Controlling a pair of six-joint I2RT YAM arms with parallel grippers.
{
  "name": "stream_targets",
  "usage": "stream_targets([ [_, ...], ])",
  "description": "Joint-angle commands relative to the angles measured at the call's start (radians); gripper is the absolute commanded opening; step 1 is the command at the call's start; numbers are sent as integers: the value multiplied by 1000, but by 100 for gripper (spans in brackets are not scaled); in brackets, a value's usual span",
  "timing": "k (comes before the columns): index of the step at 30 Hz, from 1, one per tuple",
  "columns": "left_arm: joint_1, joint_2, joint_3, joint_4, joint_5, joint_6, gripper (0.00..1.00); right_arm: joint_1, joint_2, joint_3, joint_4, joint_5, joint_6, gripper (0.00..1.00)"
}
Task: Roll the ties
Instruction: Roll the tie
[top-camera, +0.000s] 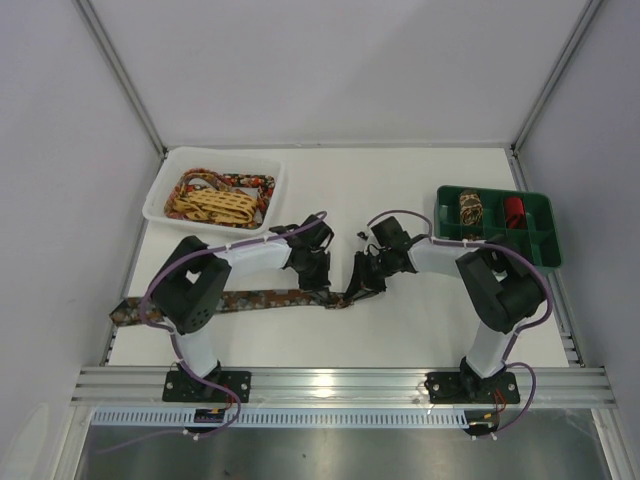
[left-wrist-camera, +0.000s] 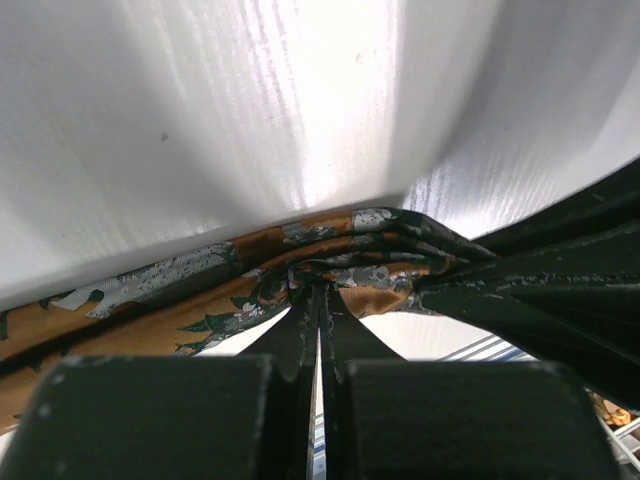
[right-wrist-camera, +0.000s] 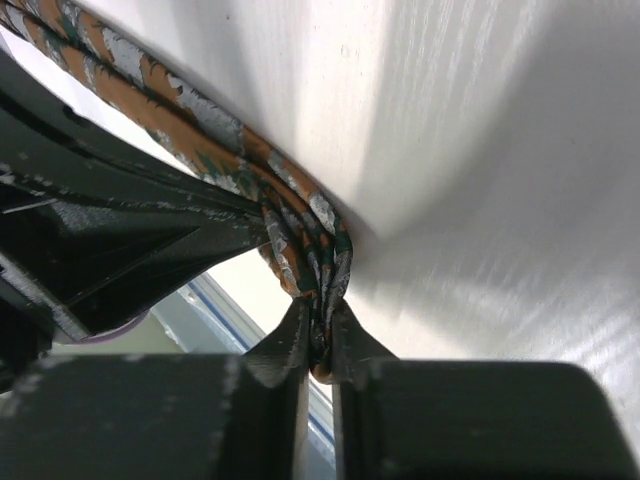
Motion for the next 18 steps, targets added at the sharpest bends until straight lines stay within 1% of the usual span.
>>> stream_targets([
  [1, -21, 29, 46, 8, -15, 16, 0, 1, -69, 0, -90, 8, 33, 7],
  [2, -30, 32, 55, 7, -14, 13, 0, -3, -83, 2, -110, 8, 35, 3],
  [5, -67, 50, 84, 10, -6, -5, 0, -11, -117, 2, -179, 20, 33, 0],
  [9, -117, 83, 124, 33, 18, -42, 1, -25, -174, 18, -312, 35, 10, 0],
  [12, -136, 106, 153, 48, 38, -62, 1, -25, -201, 35, -406, 69, -14, 0],
  [14, -150, 122, 167, 54, 48, -70, 1, -26, -233, 38, -437, 75, -15, 0],
  [18, -153, 133, 192, 33, 31, -68, 1, -23, -237, 48, -462, 110, -8, 1],
])
